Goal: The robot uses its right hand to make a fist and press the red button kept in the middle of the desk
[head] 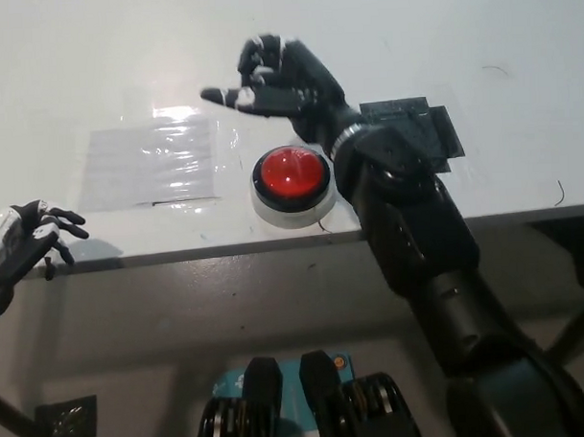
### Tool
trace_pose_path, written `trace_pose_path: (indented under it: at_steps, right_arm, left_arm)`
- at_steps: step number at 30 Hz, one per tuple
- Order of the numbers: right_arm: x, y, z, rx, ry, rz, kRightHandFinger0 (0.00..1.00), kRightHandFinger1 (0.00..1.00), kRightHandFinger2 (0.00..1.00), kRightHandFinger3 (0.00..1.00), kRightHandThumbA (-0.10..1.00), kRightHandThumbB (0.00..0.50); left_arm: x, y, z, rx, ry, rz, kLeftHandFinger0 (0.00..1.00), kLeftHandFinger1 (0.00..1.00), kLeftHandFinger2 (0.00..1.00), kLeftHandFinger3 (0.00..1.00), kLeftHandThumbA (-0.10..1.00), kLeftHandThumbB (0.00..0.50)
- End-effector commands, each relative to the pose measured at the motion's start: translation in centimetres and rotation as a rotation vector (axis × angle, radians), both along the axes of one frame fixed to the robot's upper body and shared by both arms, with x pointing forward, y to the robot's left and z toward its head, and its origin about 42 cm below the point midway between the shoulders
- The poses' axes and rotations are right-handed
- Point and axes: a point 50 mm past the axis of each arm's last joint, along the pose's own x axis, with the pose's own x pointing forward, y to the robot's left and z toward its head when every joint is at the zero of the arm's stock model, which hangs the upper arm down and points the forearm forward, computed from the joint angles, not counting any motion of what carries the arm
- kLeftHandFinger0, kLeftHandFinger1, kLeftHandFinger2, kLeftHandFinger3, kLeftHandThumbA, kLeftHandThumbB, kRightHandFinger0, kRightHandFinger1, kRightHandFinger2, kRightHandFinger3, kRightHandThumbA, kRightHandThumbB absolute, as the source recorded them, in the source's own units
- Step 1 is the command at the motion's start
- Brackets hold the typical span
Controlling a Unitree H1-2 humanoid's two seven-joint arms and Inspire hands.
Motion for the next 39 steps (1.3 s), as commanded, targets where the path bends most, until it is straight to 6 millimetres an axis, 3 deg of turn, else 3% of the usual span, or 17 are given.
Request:
trace_pose_path:
  at_steps: [1, 3, 10, 14, 17, 25, 28, 30, 31, 32, 36, 39]
  right_arm:
    - [0.3, -0.3, 2.0, 0.020, -0.123, 0.020, 0.00, 0.00, 0.18, 0.25, 1.00, 0.348]
    - [0.2, -1.1, 1.1, 0.028, -0.088, -0.009, 0.00, 0.00, 0.19, 0.26, 1.00, 0.372]
    - [-0.6, -2.5, -1.6, 0.039, -0.038, -0.043, 0.00, 0.00, 0.29, 0.30, 1.00, 0.358]
    - [-1.0, -2.2, -2.9, 0.039, 0.000, -0.057, 0.00, 0.00, 0.30, 0.32, 1.00, 0.290]
    - [-1.4, -2.1, -4.2, 0.024, 0.018, -0.047, 0.00, 0.00, 0.30, 0.32, 1.00, 0.306]
    - [-2.5, -1.7, -7.2, -0.013, 0.115, -0.029, 0.00, 0.00, 0.26, 0.30, 1.00, 0.319]
    - [-3.1, -1.8, -8.5, -0.027, 0.144, -0.013, 0.00, 0.00, 0.18, 0.24, 1.00, 0.325]
    - [-2.6, -1.7, -7.9, -0.022, 0.134, -0.015, 0.00, 0.00, 0.17, 0.24, 1.00, 0.329]
    - [-2.9, -2.0, -8.7, -0.017, 0.178, -0.020, 0.00, 0.00, 0.15, 0.22, 1.00, 0.362]
    - [-3.0, -2.3, -9.1, -0.014, 0.184, -0.026, 0.00, 0.00, 0.13, 0.21, 1.00, 0.364]
    - [-3.3, -3.2, -10.1, 0.000, 0.221, -0.035, 0.00, 0.00, 0.20, 0.34, 1.00, 0.346]
    - [-3.4, -3.5, -10.7, -0.003, 0.232, -0.038, 0.00, 0.00, 0.21, 0.36, 1.00, 0.337]
  left_arm:
    - [0.4, 0.1, 2.5, 0.028, -0.071, -0.015, 0.16, 0.29, 0.42, 0.59, 0.55, 0.000]
    - [0.6, 0.2, 2.4, 0.029, -0.075, -0.017, 0.13, 0.28, 0.41, 0.57, 0.55, 0.000]
    - [0.6, 0.2, 2.4, 0.022, -0.068, -0.015, 0.13, 0.27, 0.42, 0.57, 0.53, 0.000]
    - [1.0, 0.6, 3.0, 0.032, -0.074, -0.011, 0.17, 0.29, 0.44, 0.59, 0.53, 0.000]
    - [1.0, 0.6, 3.4, 0.031, -0.085, -0.019, 0.16, 0.29, 0.42, 0.58, 0.53, 0.000]
    - [1.1, 0.5, 3.6, 0.037, -0.087, -0.017, 0.14, 0.30, 0.44, 0.58, 0.55, 0.000]
    - [1.2, 0.6, 3.5, 0.035, -0.089, -0.021, 0.14, 0.30, 0.44, 0.59, 0.55, 0.000]
    - [1.7, 0.7, 4.2, 0.041, -0.101, -0.023, 0.14, 0.30, 0.44, 0.59, 0.54, 0.000]
    - [1.7, 0.7, 4.2, 0.043, -0.099, -0.019, 0.15, 0.30, 0.44, 0.59, 0.54, 0.000]
    - [1.7, 0.7, 4.2, 0.042, -0.099, -0.022, 0.15, 0.30, 0.44, 0.59, 0.54, 0.000]
    - [1.8, 0.8, 4.4, 0.048, -0.098, -0.020, 0.14, 0.30, 0.42, 0.58, 0.54, 0.000]
    - [2.0, 1.0, 4.4, 0.054, -0.094, -0.014, 0.14, 0.30, 0.44, 0.58, 0.53, 0.000]
